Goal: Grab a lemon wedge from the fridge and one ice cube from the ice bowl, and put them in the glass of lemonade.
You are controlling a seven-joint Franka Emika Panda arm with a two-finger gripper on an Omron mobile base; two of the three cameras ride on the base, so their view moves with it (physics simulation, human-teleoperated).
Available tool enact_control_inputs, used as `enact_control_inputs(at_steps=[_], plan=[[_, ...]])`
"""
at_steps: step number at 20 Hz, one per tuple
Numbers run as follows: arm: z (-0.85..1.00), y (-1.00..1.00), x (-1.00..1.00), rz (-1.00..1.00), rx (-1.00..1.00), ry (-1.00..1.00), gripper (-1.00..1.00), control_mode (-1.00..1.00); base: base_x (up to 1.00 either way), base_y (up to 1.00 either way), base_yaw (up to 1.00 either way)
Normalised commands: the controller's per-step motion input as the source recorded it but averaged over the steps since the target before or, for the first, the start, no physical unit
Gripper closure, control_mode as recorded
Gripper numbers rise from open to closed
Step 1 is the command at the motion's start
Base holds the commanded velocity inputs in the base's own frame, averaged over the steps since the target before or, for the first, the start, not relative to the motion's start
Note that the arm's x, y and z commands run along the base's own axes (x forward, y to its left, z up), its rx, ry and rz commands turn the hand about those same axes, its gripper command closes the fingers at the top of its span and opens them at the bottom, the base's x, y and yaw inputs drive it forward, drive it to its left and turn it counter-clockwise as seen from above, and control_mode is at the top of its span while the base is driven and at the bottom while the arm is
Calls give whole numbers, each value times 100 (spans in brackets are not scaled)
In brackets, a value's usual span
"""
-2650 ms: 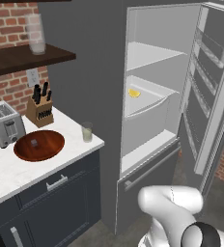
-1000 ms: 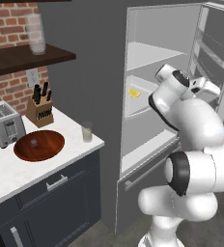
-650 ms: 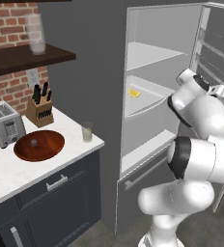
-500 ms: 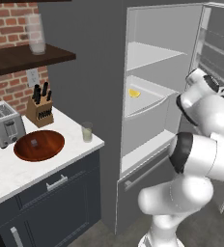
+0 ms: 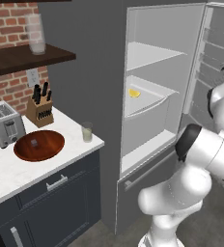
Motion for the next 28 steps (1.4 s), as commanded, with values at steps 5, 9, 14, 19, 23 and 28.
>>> enact_control_inputs(at_steps=[5,9,14,19,23,28], plan=[[82,19,-88,1,-2,-13,-100,-100,0,0,0],[51,97,-67,1,-19,-4,-100,-100,0,0,0],[0,98,1,0,-7,-7,-100,-100,0,0,0],[4,98,3,7,0,0,-100,-100,0,0,0],[0,93,6,24,25,0,-100,-100,0,0,0],[-21,81,8,45,53,3,-100,-100,0,0,0]])
